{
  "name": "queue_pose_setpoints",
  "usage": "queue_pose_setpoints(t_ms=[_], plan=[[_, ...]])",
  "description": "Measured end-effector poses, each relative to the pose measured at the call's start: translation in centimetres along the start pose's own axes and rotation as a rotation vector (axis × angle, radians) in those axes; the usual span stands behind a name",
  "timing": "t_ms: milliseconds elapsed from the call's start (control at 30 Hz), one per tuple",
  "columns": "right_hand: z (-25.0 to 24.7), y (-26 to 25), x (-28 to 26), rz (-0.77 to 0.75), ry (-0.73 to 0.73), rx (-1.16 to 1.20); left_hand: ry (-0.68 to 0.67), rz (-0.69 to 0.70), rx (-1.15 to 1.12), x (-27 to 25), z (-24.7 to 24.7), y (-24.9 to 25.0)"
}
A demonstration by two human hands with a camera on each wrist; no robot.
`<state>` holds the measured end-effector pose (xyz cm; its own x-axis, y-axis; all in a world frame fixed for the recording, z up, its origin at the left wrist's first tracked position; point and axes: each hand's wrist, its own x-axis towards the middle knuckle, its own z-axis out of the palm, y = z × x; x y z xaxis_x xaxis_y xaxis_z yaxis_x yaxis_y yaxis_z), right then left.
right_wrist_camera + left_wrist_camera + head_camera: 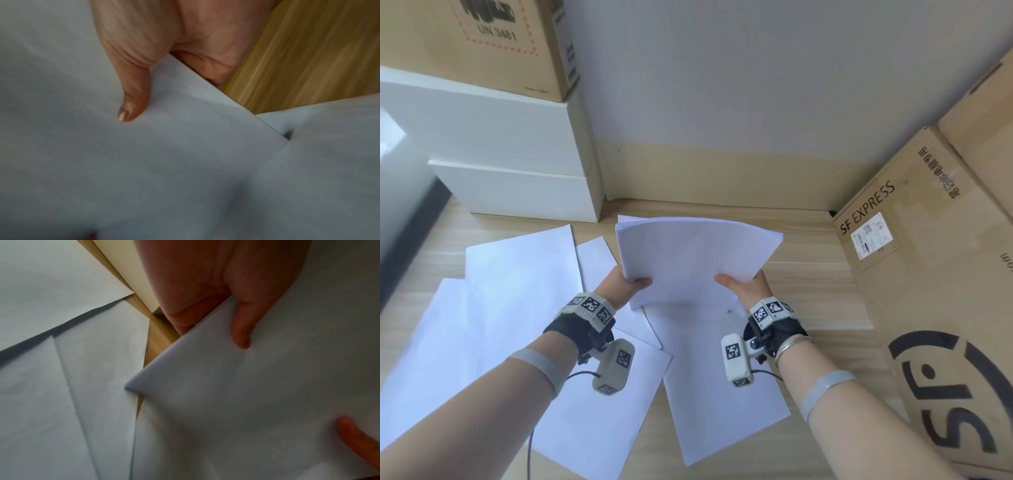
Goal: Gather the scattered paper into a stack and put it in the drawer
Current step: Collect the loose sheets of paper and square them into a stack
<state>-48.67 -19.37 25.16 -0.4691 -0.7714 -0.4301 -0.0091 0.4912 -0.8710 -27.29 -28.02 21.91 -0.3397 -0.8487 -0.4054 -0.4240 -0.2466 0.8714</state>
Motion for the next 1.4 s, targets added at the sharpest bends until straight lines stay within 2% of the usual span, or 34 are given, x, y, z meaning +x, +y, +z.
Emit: queue_pose_setpoints(t_ms=[100, 200, 300, 400, 500, 567, 600, 667, 767, 833, 933, 1067, 1200, 1400], plan=[[0.5, 1.4, 0.0, 0.053, -0.001, -0.101, -0.007, -0.055, 0.082, 0.1, 0.7, -1.1], [0.9, 1.5, 0.3, 0.043, 0.065, -0.107, 0.038, -0.08, 0.111, 0.8, 1.0, -1.4], [1.3, 0.9, 0.8, -0.011, 0.091, -0.132, 0.059, -0.097, 0.045, 0.9, 0.7, -0.7], [1.7, 0.3, 1.2, -0.042, 0.071, -0.221, 0.02, -0.083, -0.037, 0.6, -0.1, -0.3], [1.6, 0.3, 1.5, 0.032, 0.043, -0.307, -0.029, -0.115, -0.106, 0.7, -1.4, -1.1], [1.4, 0.7, 1.7, 0.097, 0.026, -0.323, 0.022, -0.165, -0.122, 0.7, -2.5, -2.2], [1.3, 1.0, 1.9, 0.137, 0.024, -0.333, 0.092, -0.179, -0.101, 0.8, -3.1, -3.0], [0.9, 1.6, 2.1, 0.209, 0.024, -0.374, 0.239, -0.211, 0.129, 1.1, -4.6, -4.7], [0.7, 2.4, 2.2, 0.245, 0.032, -0.398, 0.328, -0.372, 0.496, 0.9, -6.3, -6.5], [0.7, 3.0, 2.3, 0.248, 0.045, -0.393, 0.34, -0.466, 0.543, 0.8, -6.8, -7.5], [0.8, 3.7, 2.5, 0.258, 0.068, -0.384, 0.357, -0.512, 0.508, 0.9, -6.6, -8.8], [0.8, 4.5, 2.3, 0.267, 0.082, -0.363, 0.393, -0.517, 0.557, 0.6, -5.3, -9.2], [0.7, 5.4, 2.4, 0.254, 0.117, -0.341, 0.35, -0.531, 0.624, 0.7, -4.6, -8.8], [0.2, 5.5, 2.2, 0.234, 0.16, -0.295, 0.296, -0.447, 0.403, 1.7, -5.2, -8.4]])
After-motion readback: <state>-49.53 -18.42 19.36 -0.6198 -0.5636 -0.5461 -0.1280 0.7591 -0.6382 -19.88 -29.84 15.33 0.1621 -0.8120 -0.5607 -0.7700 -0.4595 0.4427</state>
